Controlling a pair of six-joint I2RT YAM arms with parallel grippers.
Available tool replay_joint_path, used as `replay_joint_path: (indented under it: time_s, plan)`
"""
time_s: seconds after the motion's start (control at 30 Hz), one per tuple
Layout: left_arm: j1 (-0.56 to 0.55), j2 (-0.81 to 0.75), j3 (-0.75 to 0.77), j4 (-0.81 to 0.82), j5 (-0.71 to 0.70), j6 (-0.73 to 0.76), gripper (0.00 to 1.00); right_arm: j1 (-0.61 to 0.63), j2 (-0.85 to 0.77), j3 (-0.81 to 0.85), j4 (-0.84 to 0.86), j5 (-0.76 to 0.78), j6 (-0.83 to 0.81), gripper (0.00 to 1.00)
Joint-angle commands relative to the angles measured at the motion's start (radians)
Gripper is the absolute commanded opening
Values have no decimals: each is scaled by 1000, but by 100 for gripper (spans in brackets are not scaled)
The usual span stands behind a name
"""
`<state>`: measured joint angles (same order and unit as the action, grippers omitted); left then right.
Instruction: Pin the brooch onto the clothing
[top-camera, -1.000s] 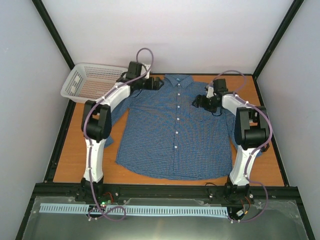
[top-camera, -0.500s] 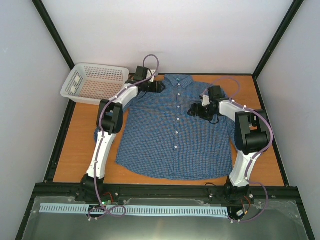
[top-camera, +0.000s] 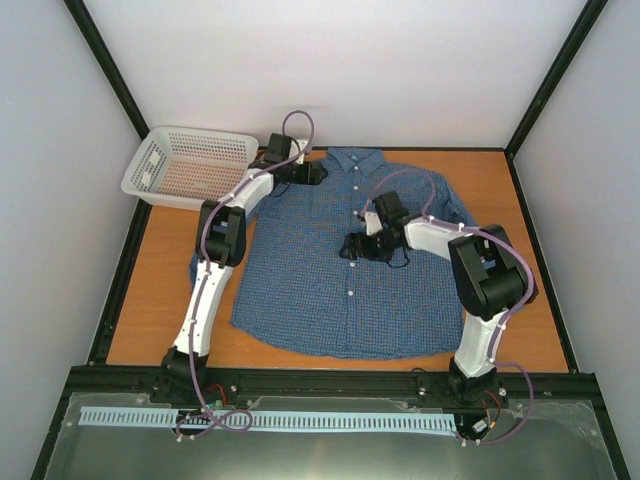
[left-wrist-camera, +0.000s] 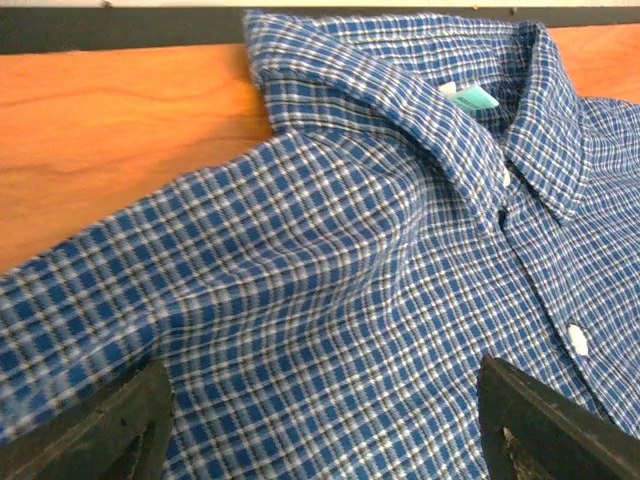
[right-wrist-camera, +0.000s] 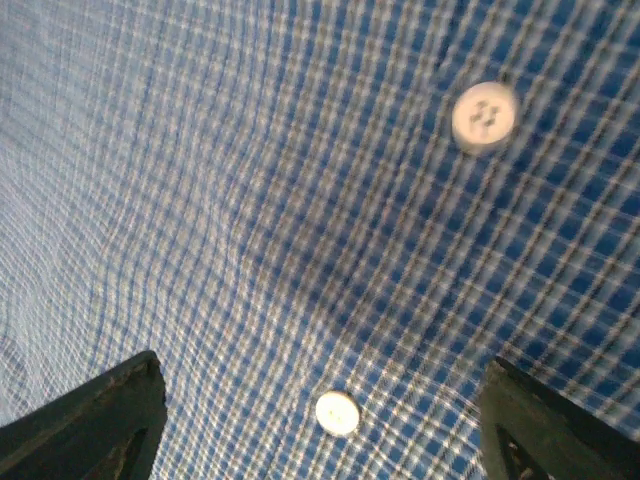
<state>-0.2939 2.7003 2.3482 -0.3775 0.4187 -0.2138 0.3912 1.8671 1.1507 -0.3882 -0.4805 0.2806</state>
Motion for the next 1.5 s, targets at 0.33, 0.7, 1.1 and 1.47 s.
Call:
replay_joint_path:
  time_s: [0.33,0.7,1.1,1.47]
  plan:
    - [66,-17,39,-2,42,84,88,31,-140,-237,43,53,72,84]
    - [-18,-388,-194,-22,106,-62,100,17,-205,5,-117,174,4,91]
    - [-87,-912,-927,142,194,-79,100,-338,-485,-214,-200,513,175,98]
    - [-128,-1000,-1016,187,252,-58,100,-685,-759,-317,-275,846,241,95]
